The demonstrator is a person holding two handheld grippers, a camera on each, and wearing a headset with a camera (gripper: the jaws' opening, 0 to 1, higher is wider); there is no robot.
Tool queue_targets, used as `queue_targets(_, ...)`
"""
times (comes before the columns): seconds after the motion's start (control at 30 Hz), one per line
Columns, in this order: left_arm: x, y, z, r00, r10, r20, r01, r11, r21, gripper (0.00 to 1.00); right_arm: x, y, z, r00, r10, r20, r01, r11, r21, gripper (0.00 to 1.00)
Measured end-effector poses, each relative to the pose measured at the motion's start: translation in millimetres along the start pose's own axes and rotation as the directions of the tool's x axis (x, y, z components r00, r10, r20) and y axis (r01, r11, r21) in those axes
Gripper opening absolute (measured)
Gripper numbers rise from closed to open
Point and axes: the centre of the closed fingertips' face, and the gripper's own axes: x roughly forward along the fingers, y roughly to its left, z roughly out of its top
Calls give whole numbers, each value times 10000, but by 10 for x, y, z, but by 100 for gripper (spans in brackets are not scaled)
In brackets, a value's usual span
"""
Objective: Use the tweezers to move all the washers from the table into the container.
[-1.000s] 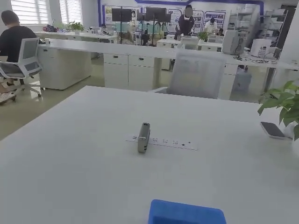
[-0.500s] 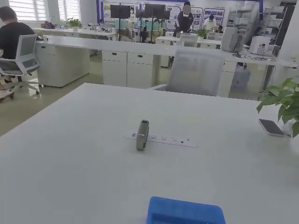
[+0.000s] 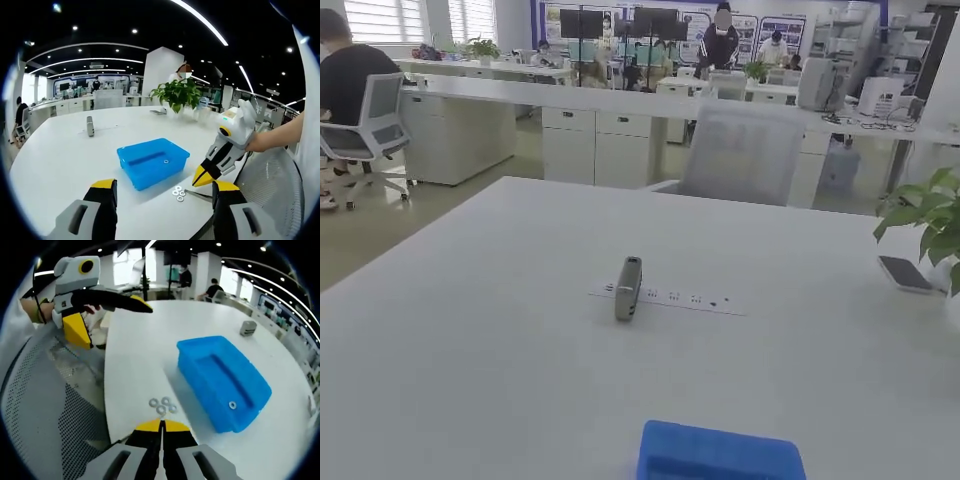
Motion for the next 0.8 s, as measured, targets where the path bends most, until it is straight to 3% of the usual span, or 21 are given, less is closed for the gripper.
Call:
queue_targets(0.1, 2, -4, -11, 10000, -16, -72, 16, 10000, 14, 78, -25, -3, -61, 9998, -21, 206, -1, 9941, 1082, 0)
queue_targets(0.2, 7, -15, -19, 9999, -53, -132, 53, 10000, 51, 78, -23, 25, -75, 9997, -66, 236, 16, 9790, 2041, 0)
queue_targets(0.33, 12, -24, -28, 9998, -75, -200, 77, 9999, 95, 77, 44, 21, -33, 9998, -169, 58, 153, 9777, 2095, 2)
queue_targets(0.47, 17, -25, -35, 9997, -54, -247, 57, 9999, 123, 76, 135, 14, 94, 9999, -126, 56, 107, 9666, 2562, 5)
queue_targets(0.53, 17, -24, -34, 9997, -40, -247, 42, 9999, 101, 75, 174, 16, 84, 9994, -209, -268, 276, 9590, 2820, 5)
queue_targets(0.57, 15, -25, -31, 9997, -34, -232, 36, 9999, 101, 74, 180, 8, 40, 9968, -388, -704, 576, 9556, 2891, 6)
queue_targets(0.63, 10, -28, -26, 9998, -45, -214, 47, 10000, 88, 71, 183, -6, -7, 9929, -505, -1081, 768, 9637, 2556, 4)
queue_targets(0.8, -6, -70, -32, 9990, -352, -277, 345, 9991, -239, 62, 186, 30, 5, 9948, -233, -992, 430, 9785, 2016, 0)
